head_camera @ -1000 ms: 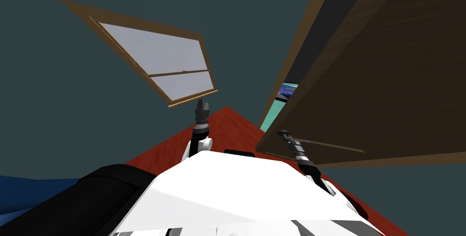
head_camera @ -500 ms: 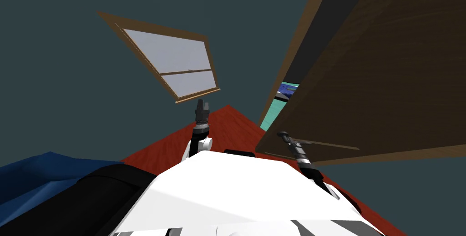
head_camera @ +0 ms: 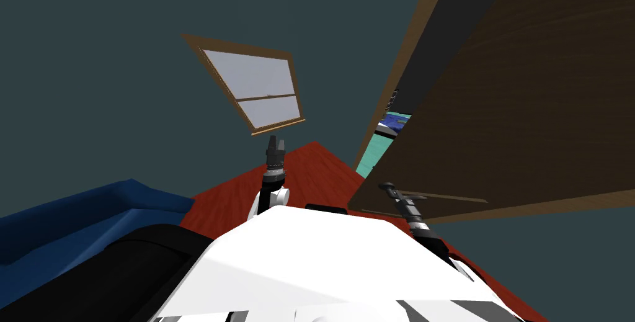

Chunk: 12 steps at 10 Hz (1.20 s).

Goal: Pull the door open

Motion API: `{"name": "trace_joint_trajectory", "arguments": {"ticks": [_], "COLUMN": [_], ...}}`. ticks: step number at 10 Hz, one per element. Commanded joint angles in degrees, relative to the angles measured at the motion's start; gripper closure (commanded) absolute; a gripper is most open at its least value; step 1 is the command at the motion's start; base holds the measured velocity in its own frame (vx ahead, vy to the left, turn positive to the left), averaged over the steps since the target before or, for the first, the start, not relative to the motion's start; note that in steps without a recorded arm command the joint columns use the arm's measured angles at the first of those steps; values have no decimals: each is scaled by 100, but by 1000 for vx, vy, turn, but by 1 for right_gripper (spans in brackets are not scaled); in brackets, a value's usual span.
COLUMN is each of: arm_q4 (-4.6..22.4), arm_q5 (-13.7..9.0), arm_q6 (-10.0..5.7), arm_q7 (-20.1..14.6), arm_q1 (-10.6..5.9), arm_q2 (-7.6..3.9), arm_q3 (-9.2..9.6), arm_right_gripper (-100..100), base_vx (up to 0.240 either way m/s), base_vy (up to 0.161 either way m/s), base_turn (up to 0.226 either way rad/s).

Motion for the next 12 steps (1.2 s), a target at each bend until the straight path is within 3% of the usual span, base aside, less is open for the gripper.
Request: {"name": "trace_joint_trajectory", "arguments": {"ticks": [1, 2, 3, 12], "arm_q4": [15, 31, 62, 445], "arm_q5": [19, 32, 31, 93], "arm_q6": [-141, -215, -169, -782], "arm_q7": [-41, -68, -54, -214], "arm_q1": [62, 95, 62, 153], "arm_q2": [-47, -75, -45, -228], "arm_q3": [21, 39, 46, 98], "arm_right_gripper": [100, 100, 100, 100], "base_vx": [-209, -182, -77, -194], "base_vy": [-84, -61, -20, -66], "base_turn": [122, 116, 19, 162]}}
